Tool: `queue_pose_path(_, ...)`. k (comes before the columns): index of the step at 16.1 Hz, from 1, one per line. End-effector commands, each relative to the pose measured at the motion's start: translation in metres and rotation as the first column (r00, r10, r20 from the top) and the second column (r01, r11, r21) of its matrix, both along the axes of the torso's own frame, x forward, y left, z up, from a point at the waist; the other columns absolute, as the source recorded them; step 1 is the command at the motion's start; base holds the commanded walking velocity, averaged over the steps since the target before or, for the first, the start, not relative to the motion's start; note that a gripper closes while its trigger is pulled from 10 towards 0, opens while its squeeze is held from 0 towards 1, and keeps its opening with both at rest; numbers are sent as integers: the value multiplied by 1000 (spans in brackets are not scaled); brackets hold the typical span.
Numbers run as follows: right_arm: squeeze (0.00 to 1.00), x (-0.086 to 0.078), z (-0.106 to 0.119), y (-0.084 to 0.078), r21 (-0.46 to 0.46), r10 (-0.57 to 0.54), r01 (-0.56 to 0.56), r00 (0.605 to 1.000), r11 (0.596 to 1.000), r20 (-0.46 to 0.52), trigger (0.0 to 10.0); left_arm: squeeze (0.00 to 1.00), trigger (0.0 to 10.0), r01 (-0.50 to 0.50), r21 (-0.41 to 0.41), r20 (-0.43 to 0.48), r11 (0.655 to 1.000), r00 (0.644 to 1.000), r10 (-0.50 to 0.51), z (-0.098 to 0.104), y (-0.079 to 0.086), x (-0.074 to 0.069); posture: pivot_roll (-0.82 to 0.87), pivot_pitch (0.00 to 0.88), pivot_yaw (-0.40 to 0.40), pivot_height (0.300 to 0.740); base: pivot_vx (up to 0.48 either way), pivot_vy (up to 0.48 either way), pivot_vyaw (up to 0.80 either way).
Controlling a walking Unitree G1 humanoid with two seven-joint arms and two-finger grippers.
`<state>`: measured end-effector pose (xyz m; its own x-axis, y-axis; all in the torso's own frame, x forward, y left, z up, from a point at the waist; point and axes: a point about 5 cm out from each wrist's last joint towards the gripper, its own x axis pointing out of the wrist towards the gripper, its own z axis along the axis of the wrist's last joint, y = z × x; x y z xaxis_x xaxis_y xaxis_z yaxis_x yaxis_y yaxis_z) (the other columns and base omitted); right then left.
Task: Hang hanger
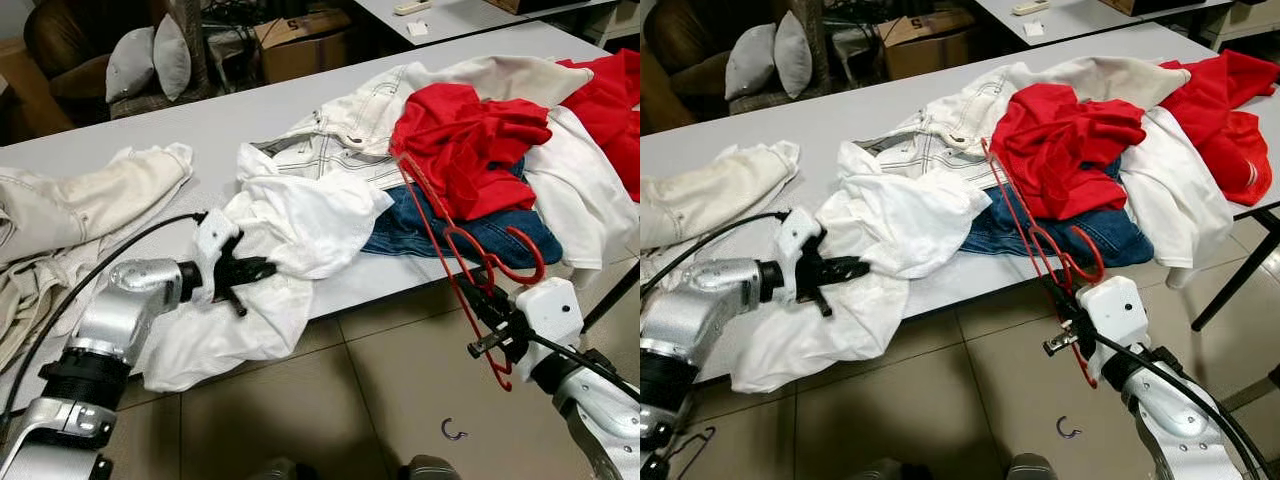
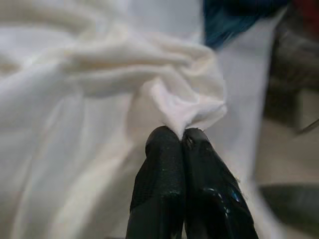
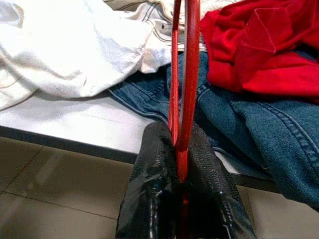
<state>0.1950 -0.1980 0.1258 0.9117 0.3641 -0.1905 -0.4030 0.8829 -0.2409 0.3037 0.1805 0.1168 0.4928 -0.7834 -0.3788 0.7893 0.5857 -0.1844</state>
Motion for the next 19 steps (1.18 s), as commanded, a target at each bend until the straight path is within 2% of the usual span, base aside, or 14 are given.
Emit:
queue_pose_path(1,0,2,3,2,-3,15,-15,1000,1000,17,10000,0,0,12,-143,-43,990,999,-18,25,1,6,-212,0,155,740,0,0,0)
queue_pose_path(3,0,2,3,2,-3,12,-12,1000,1000,21,10000,0,0,-45,-365,-137,930,991,-5,47,2,19,-218,0,165,740,0,0,0)
queue_pose_path(5,0,2,2,3,0,7,-7,1000,1000,23,10000,0,0,-156,-480,-213,863,975,57,58,5,32,-221,0,174,740,0,0,0)
queue_pose_path(6,0,1,1,3,1,6,-6,1000,1000,22,10000,0,0,-285,-489,-277,824,947,163,55,10,42,-219,0,175,740,0,0,0)
queue_pose_path(7,0,1,0,5,3,2,-2,1000,1000,20,10000,0,0,-477,-471,-396,742,866,305,43,17,53,-220,0,179,740,0,0,0)
queue_pose_path(8,0,1,0,5,5,1,-2,1000,1000,19,10000,0,0,-520,-415,-427,747,836,344,32,21,51,-222,0,183,740,0,0,0)
queue_pose_path(9,0,1,0,6,6,-2,2,1000,1000,21,10000,0,0,-521,-324,-428,790,825,368,19,23,45,-227,0,189,740,0,0,0)
queue_pose_path(11,0,-1,0,5,8,-11,11,1000,1000,24,10000,0,0,-508,-235,-329,829,844,424,16,27,44,-230,0,191,740,0,0,0)
queue_pose_path(12,0,-1,0,4,9,-15,15,1000,1000,24,10000,0,10000,-533,-215,-314,819,831,459,17,31,47,-230,0,191,740,0,0,0)
queue_pose_path(13,0,-2,0,4,10,-17,17,1000,1000,25,10000,165,10000,-477,-219,-203,852,876,438,30,35,48,-230,0,188,740,0,0,0)
queue_pose_path(14,0,-2,0,4,10,-17,17,1000,1000,25,10000,165,10000,-462,-215,-175,860,885,432,33,35,48,-230,0,188,740,0,0,0)
queue_pose_path(15,0,-2,0,4,9,-15,15,1000,1000,24,10000,1000,10000,-435,-144,-82,889,900,427,36,37,49,-230,0,188,740,0,0,0)
queue_pose_path(16,0,-2,1,5,11,-10,10,1000,1000,22,10000,1000,10000,-381,-13,75,925,922,380,45,40,47,-215,0,173,740,0,0,0)
queue_pose_path(19,0,-2,0,7,16,-3,3,1000,1000,17,10000,1000,10000,-293,93,293,951,921,255,62,37,42,-204,0,167,740,0,0,0)
